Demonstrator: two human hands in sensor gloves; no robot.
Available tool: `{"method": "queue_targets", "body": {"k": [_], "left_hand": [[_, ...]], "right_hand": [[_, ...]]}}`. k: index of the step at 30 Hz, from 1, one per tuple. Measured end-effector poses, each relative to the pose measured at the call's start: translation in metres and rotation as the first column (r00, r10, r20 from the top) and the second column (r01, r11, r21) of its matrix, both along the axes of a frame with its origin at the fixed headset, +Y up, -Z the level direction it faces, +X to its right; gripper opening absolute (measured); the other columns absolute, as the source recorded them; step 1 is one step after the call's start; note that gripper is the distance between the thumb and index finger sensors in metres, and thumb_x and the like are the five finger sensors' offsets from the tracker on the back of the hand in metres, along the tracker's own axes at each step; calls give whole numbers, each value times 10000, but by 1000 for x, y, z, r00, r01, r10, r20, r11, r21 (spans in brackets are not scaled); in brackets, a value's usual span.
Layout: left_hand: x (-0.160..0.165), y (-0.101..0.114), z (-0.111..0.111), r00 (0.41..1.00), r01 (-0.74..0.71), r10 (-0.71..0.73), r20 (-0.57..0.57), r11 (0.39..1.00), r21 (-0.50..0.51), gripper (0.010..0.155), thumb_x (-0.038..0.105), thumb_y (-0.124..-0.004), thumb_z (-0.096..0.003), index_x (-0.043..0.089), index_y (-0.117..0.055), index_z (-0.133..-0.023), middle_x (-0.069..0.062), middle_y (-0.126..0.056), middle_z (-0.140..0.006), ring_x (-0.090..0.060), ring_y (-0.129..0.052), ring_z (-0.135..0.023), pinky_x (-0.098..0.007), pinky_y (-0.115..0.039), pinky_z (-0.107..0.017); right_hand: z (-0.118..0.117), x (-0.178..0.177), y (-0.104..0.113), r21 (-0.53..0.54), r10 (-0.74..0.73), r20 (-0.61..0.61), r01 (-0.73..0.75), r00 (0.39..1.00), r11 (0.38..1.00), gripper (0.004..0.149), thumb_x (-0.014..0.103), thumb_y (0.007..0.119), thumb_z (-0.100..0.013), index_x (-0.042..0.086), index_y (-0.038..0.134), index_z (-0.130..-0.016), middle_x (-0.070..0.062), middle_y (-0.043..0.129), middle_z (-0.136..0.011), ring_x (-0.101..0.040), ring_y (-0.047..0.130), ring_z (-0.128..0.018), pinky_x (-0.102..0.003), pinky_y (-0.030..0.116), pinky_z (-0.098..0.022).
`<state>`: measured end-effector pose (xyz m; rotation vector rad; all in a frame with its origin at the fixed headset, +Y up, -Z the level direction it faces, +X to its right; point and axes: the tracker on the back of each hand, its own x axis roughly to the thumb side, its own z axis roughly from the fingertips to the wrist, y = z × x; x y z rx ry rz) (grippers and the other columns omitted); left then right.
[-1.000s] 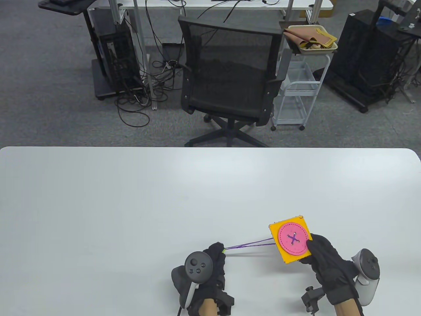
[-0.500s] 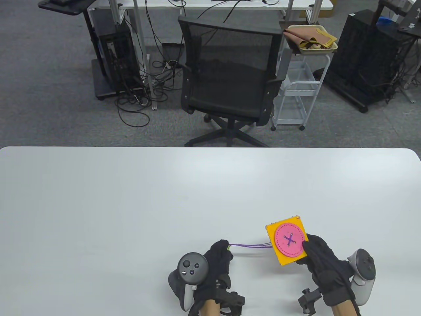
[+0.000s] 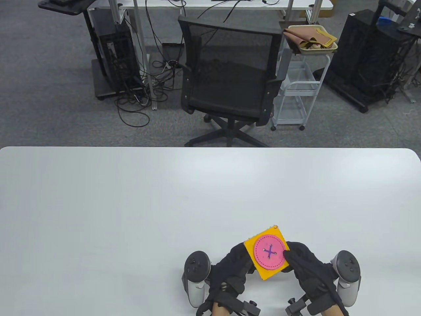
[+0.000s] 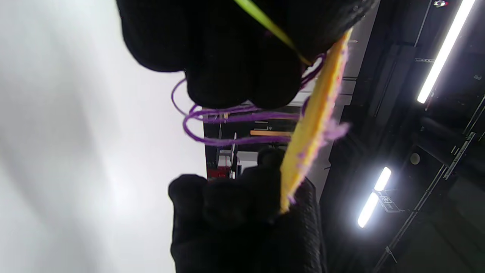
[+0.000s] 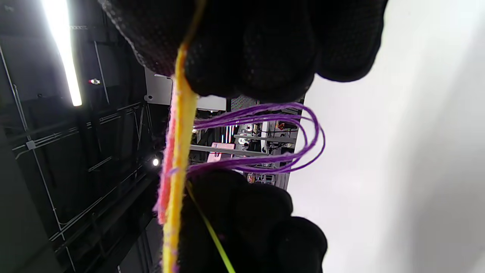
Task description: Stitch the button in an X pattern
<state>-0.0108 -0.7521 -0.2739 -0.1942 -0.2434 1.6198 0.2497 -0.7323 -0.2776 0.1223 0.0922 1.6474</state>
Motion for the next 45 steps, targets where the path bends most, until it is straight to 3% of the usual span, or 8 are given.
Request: {"method": "queue_targets", "body": {"k": [9, 13, 18, 24, 27, 34, 40, 45], "left_hand": [[4, 1, 1, 992, -81, 81, 98, 997, -6, 458, 335, -687, -557, 245, -683, -1006, 12, -877, -908, -239, -918, -792, -481, -752, -614], [7, -1, 1, 976, -139, 140, 168, 990, -23, 506, 442, -616, -582, 238, -645, -1043, -18, -809, -981, -277, -849, -862, -501, -708, -647], [8, 1, 2, 976, -130, 130, 175, 991, -11, 711, 648, -625, -522, 193, -622, -1069, -63, -768, -1017, -321, -804, -894, -532, -670, -663], [3, 11, 4, 997, 77, -77, -17, 995, 56, 575, 475, -802, -506, 174, -724, -990, -56, -861, -908, -300, -894, -787, -528, -741, -591], [1, 13, 5, 987, 136, -130, -94, 988, 66, 468, 380, -803, -511, 170, -795, -929, -38, -932, -818, -267, -963, -696, -504, -795, -535], [-2, 21, 6, 940, 279, -255, -227, 957, 79, 422, 344, -797, -506, 166, -842, -885, -30, -985, -745, -242, -1013, -617, -487, -837, -483], [-14, 42, 3, 859, 419, -376, -347, 907, 53, 420, 324, -813, -491, 151, -853, -871, -42, -998, -728, -258, -1020, -609, -509, -827, -485], [-27, 52, -15, 758, 566, -563, -328, 818, -96, 408, 299, -799, -497, 140, -845, -869, -62, -980, -748, -291, -995, -638, -533, -794, -507]], "right_hand": [[1, -2, -1, 1, 74, 32, -74, 997, 997, 407, 366, 715, -523, 163, 703, -875, -42, 905, -594, -159, 884, -503, -467, 722, -628], [1, -1, -2, -15, 86, 47, -85, 995, 996, 408, 366, 715, -523, 160, 703, -874, -42, 906, -591, -158, 886, -500, -469, 725, -625], [1, 0, -3, -33, 97, 66, -95, 993, 995, 408, 367, 715, -523, 158, 704, -874, -41, 906, -590, -159, 886, -499, -469, 726, -624], [1, 0, -4, -31, 124, 80, -122, 989, 992, 409, 369, 716, -523, 160, 704, -873, -40, 907, -593, -158, 888, -502, -468, 727, -624], [1, -2, -4, -25, 133, 79, -131, 988, 991, 408, 370, 714, -523, 165, 700, -876, -40, 905, -600, -161, 886, -509, -469, 722, -629], [2, -2, -3, 0, 149, 67, -150, 987, 989, 423, 390, 717, -520, 188, 688, -891, -48, 889, -650, -180, 874, -556, -479, 689, -660], [5, -3, 4, 66, 217, 81, -222, 973, 973, 619, 494, 734, -489, 217, 565, -1017, -97, 750, -965, -275, 798, -841, -537, 593, -764], [8, -4, 7, 111, 267, 109, -279, 957, 954, 758, 532, 735, -474, 192, 434, -1081, -134, 512, -1143, -362, 617, -1035, -552, 490, -818]]}}
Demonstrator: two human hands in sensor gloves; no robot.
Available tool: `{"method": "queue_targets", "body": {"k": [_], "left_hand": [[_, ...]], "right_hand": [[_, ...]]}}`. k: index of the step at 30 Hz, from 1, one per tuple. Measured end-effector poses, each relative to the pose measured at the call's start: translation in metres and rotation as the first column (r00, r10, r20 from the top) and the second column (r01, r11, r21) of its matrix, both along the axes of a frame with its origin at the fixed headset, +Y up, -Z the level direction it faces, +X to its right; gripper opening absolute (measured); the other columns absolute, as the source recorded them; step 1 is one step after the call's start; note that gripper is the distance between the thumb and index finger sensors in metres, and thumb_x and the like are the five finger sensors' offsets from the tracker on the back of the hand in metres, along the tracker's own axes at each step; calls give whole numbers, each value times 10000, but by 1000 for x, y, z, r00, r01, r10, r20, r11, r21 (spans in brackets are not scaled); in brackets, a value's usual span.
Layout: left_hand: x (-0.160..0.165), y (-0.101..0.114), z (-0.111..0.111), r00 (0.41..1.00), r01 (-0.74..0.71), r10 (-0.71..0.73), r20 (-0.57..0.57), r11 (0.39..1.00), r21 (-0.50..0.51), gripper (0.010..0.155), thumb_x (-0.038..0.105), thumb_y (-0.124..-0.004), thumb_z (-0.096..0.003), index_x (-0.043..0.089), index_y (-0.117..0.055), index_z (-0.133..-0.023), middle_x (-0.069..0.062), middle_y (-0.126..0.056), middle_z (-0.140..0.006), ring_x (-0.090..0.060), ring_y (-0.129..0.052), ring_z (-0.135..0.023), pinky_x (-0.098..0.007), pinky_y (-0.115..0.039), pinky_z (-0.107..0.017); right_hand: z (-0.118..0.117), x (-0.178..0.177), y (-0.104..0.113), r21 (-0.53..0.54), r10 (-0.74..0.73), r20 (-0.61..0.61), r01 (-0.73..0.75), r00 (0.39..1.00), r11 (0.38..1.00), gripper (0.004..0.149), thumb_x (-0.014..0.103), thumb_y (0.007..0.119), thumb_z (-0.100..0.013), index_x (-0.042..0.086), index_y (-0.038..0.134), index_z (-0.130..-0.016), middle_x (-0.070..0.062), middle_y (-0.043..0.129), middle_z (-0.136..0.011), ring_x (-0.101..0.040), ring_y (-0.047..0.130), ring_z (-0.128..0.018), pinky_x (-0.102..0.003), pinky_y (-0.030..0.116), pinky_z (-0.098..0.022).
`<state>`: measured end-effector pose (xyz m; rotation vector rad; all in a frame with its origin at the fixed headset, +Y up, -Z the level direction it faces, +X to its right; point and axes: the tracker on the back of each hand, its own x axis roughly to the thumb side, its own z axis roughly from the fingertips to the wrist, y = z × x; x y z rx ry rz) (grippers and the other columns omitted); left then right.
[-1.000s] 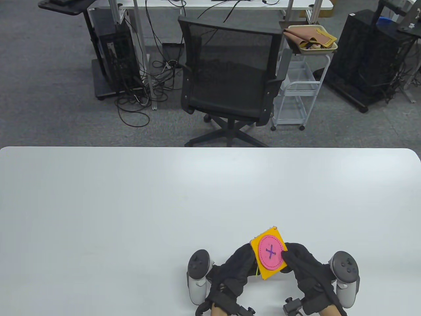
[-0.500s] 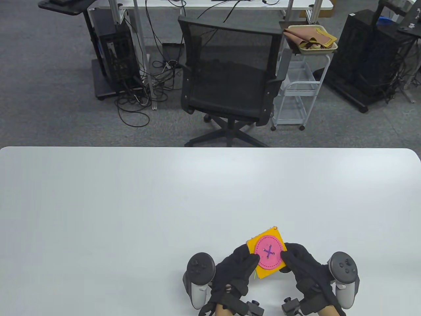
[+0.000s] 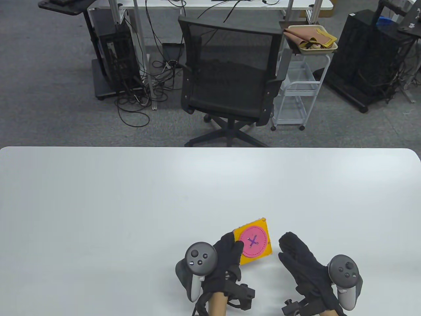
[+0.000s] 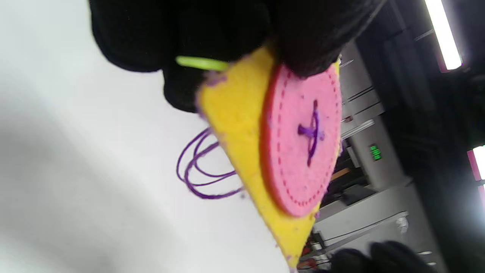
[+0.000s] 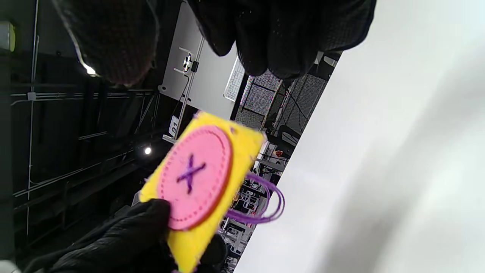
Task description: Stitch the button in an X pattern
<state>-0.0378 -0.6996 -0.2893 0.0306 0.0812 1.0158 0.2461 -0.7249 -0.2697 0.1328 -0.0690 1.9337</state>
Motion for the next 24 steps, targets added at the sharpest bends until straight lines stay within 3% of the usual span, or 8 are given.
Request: {"method": "queue_targets", "body": {"k": [4, 12, 24], "left_hand": [[-13, -13, -23, 998, 55, -59, -20, 982, -183, 411, 272, -777, -505, 120, -821, -884, -90, -939, -784, -338, -942, -684, -564, -737, -541], [-29, -51, -51, 981, 182, -192, 11, 907, -380, 413, 254, -766, -500, 111, -813, -885, -127, -881, -834, -383, -865, -741, -583, -681, -565], [-32, -67, -65, 896, 413, -443, 32, 803, -429, 404, 288, -815, -483, 129, -860, -851, -226, -588, -986, -476, -586, -864, -640, -459, -632]], "right_hand": [[0, -1, -1, -5, 2, -3, -2, 1000, 1000, 757, 530, 735, -475, 184, 439, -1080, -141, 499, -1148, -365, 592, -1047, -543, 464, -823], [-1, 0, -3, -30, 11, 5, -11, 1000, 999, 748, 518, 732, -481, 171, 445, -1078, -152, 505, -1143, -366, 586, -1047, -541, 448, -819], [-2, -1, -4, -35, 38, 6, -38, 999, 999, 745, 513, 732, -483, 166, 448, -1078, -157, 503, -1142, -371, 583, -1046, -544, 445, -817]]}}
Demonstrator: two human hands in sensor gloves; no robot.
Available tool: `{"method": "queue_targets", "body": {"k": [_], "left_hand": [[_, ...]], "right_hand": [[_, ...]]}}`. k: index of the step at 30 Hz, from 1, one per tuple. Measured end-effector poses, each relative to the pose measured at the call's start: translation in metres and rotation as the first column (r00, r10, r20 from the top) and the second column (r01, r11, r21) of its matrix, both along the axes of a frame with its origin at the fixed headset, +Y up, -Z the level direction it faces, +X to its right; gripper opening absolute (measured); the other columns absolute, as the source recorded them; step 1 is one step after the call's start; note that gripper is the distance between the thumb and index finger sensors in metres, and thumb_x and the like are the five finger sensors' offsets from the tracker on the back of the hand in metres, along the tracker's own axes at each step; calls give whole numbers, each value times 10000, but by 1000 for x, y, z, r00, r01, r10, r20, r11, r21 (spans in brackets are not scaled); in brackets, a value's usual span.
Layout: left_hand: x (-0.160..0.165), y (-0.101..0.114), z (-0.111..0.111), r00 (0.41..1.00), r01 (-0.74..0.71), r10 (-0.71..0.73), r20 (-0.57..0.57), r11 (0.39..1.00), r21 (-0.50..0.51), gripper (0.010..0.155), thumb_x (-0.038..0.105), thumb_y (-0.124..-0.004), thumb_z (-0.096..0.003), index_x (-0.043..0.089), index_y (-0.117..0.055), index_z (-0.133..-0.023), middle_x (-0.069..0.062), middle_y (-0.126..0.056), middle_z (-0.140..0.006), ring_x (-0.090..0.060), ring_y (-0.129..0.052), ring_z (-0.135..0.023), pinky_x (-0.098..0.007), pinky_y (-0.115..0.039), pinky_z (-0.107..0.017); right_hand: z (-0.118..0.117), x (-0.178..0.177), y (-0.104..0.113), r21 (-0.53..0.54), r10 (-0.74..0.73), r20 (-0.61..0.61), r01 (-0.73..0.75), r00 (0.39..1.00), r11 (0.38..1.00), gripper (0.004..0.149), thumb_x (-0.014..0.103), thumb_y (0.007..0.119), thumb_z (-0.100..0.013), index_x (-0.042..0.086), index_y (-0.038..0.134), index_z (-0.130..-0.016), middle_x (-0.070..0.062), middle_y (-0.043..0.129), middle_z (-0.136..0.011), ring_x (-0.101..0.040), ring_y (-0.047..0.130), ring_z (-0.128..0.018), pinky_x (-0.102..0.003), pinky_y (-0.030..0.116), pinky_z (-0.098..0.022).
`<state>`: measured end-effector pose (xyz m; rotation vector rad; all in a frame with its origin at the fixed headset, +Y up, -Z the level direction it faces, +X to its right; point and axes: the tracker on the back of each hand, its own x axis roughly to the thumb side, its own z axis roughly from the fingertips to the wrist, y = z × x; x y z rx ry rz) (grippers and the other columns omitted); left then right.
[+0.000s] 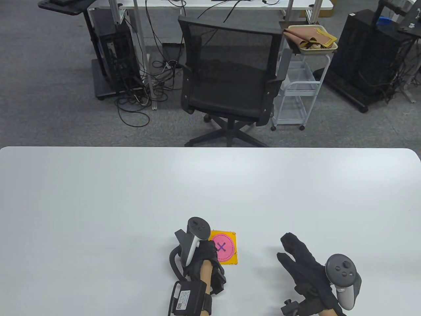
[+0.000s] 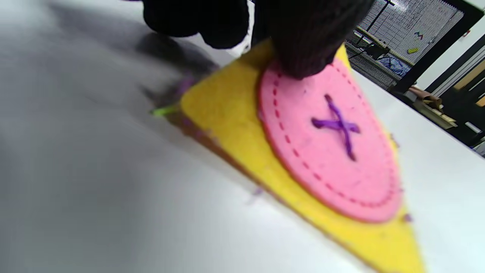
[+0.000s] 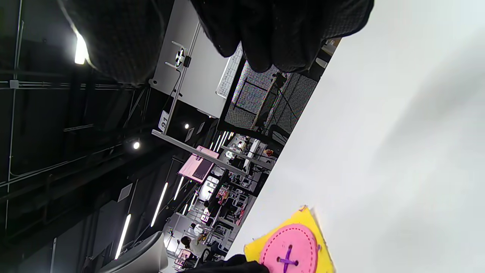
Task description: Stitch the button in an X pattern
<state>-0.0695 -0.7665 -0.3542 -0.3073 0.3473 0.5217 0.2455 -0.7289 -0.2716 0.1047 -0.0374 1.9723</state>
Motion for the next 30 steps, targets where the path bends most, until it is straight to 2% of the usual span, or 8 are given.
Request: {"method": "queue_targets", "body": {"k": [8, 14, 19, 24, 30], "left_hand": [[1, -4, -3, 992, 125, -125, -19, 992, -19, 421, 339, -847, -464, 165, -809, -846, -228, -566, -988, -477, -569, -860, -645, -435, -631], [-2, -4, -3, 982, 186, -188, -35, 982, -36, 624, 411, -863, -443, 139, -643, -959, -235, -522, -1003, -484, -539, -869, -653, -417, -631], [-5, -2, 1, 986, 159, -161, -41, 986, -41, 673, 426, -814, -464, 101, -576, -1003, -251, -496, -1006, -496, -518, -870, -659, -402, -625], [-10, 21, 10, 992, 117, -115, -52, 992, 48, 734, 411, -814, -468, 96, -511, -1057, -258, -481, -1028, -508, -511, -883, -663, -400, -628], [-9, 64, 37, 1000, -14, 18, -13, 971, 238, 770, 409, -818, -469, 82, -475, -1076, -261, -467, -1054, -519, -500, -908, -664, -406, -634]], "right_hand": [[0, -1, -1, -2, 16, 0, -16, 1000, 1000, 747, 512, 733, -482, 167, 445, -1079, -160, 500, -1143, -371, 577, -1048, -542, 442, -817], [0, -2, -1, -3, 21, 0, -21, 1000, 1000, 748, 512, 733, -482, 166, 444, -1079, -158, 498, -1144, -370, 576, -1049, -541, 441, -818], [0, -2, -1, 3, 30, 7, -30, 1000, 1000, 757, 512, 734, -483, 163, 429, -1082, -160, 488, -1146, -372, 569, -1051, -545, 435, -817], [0, -1, 1, 6, 28, 14, -28, 1000, 1000, 756, 512, 734, -483, 169, 428, -1083, -158, 481, -1150, -376, 559, -1055, -547, 430, -817], [3, -2, 4, 32, 74, 23, -75, 997, 997, 786, 519, 740, -478, 171, 393, -1092, -156, 436, -1166, -401, 518, -1068, -576, 420, -808]]}}
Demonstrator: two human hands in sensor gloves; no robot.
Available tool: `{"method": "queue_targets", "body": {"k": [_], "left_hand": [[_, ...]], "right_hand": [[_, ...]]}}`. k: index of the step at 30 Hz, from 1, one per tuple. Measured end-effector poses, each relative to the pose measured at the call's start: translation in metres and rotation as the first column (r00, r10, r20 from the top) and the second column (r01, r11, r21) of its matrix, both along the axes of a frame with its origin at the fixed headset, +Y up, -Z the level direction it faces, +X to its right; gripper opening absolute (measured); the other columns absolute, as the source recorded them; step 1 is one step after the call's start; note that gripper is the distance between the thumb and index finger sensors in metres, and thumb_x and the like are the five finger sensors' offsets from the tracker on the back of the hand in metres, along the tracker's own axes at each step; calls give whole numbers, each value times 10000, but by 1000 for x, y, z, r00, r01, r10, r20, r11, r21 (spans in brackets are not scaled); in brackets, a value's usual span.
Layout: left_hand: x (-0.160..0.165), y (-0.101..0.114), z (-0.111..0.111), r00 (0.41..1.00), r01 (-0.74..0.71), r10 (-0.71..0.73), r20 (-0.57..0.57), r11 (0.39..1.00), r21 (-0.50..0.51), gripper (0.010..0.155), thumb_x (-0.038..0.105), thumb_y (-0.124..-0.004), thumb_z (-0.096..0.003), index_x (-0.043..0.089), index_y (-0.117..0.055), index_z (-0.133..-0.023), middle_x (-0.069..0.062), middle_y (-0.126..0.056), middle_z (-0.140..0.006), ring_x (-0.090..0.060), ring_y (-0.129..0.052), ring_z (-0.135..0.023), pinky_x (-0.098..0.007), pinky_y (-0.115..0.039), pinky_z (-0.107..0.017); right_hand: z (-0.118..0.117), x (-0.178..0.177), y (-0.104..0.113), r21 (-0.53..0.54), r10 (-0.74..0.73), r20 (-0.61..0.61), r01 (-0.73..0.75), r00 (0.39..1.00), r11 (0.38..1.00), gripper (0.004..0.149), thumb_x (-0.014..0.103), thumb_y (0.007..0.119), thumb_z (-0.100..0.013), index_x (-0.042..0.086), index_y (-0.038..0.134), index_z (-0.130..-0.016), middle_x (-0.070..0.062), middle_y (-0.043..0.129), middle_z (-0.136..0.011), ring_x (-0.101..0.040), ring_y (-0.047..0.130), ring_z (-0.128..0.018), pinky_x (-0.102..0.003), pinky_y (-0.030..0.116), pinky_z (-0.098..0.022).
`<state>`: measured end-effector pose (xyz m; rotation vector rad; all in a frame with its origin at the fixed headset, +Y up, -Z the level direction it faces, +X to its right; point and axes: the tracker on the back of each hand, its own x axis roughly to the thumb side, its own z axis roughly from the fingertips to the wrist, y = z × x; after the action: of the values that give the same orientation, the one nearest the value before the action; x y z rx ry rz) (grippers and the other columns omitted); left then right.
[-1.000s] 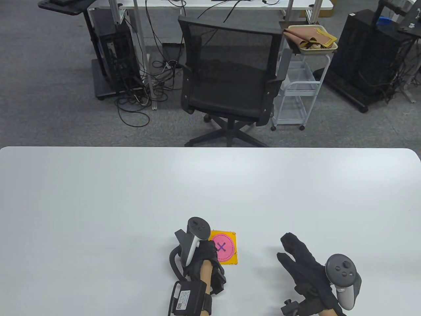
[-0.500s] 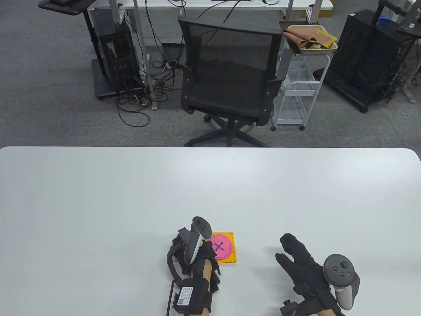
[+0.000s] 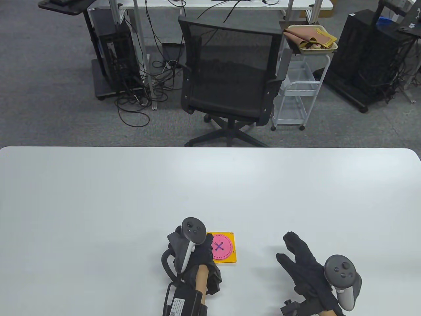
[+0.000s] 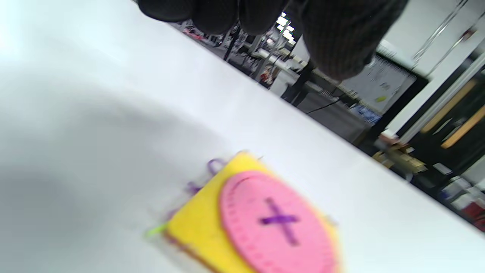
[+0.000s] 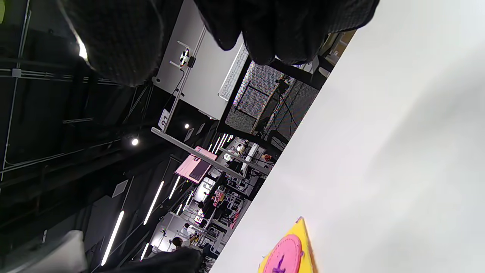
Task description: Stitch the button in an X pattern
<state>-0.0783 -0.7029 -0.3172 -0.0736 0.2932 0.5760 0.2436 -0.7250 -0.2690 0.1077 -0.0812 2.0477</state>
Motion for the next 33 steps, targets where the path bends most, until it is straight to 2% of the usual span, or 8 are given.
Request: {"method": "queue_targets", "body": {"k": [2, 6, 10, 14, 18, 21, 23, 33], "left_hand": [[4, 14, 16, 997, -38, 32, 65, 995, 94, 789, 412, -819, -470, 56, -463, -1078, -244, -496, -1055, -501, -542, -906, -650, -445, -639], [12, 25, 45, 973, -171, 129, 190, 959, 225, 821, 424, -833, -462, 61, -448, -1090, -214, -523, -1074, -436, -641, -891, -599, -539, -641], [21, 22, 66, 939, -242, 137, 316, 916, 321, 840, 445, -836, -457, 93, -427, -1101, -180, -497, -1106, -428, -615, -939, -593, -527, -671], [29, 9, 75, 883, -339, 155, 444, 863, 374, 849, 456, -846, -447, 137, -416, -1106, -138, -496, -1131, -405, -626, -989, -570, -552, -700], [35, -14, 74, 833, -414, 206, 513, 847, 333, 838, 478, -846, -441, 203, -418, -1108, -82, -488, -1152, -400, -602, -1026, -563, -543, -715], [35, -21, 70, 797, -477, 275, 537, 832, 282, 832, 474, -850, -440, 211, -426, -1106, -75, -491, -1153, -391, -592, -1036, -558, -525, -724], [34, -23, 68, 804, -475, 268, 531, 827, 301, 816, 474, -853, -437, 214, -454, -1100, -69, -522, -1145, -376, -625, -1028, -545, -549, -723], [31, -37, 58, 811, -470, 294, 505, 843, 263, 808, 487, -846, -439, 221, -465, -1099, -64, -544, -1141, -362, -648, -1025, -530, -569, -722]], "right_hand": [[1, -1, 1, 11, 21, -6, -21, 1000, 1000, 794, 522, 742, -476, 174, 386, -1094, -154, 426, -1171, -409, 503, -1072, -579, 420, -808], [2, -3, 2, 32, 46, -21, -46, 999, 998, 813, 534, 745, -470, 182, 370, -1099, -147, 403, -1180, -415, 478, -1083, -610, 444, -797], [3, -6, 2, 53, 70, -46, -67, 997, 996, 823, 547, 751, -459, 207, 366, -1102, -135, 381, -1192, -415, 473, -1093, -614, 468, -796], [2, -8, 0, 69, 71, -89, -65, 993, 996, 835, 553, 755, -451, 206, 365, -1102, -133, 372, -1195, -419, 473, -1093, -592, 469, -806], [1, -9, -3, 57, 62, -120, -55, 991, 997, 852, 563, 759, -438, 210, 361, -1104, -129, 367, -1198, -421, 473, -1095, -590, 472, -808], [0, -11, -7, 50, 67, -143, -60, 987, 997, 855, 565, 761, -434, 218, 357, -1103, -123, 361, -1201, -417, 472, -1099, -578, 472, -815], [-1, -12, -8, 55, 69, -143, -61, 987, 997, 854, 560, 763, -433, 215, 361, -1102, -123, 368, -1199, -417, 482, -1094, -569, 476, -815], [-4, -18, -23, 26, 114, -155, -111, 981, 993, 836, 543, 765, -438, 215, 367, -1096, -119, 375, -1192, -401, 499, -1088, -542, 484, -819]]}}
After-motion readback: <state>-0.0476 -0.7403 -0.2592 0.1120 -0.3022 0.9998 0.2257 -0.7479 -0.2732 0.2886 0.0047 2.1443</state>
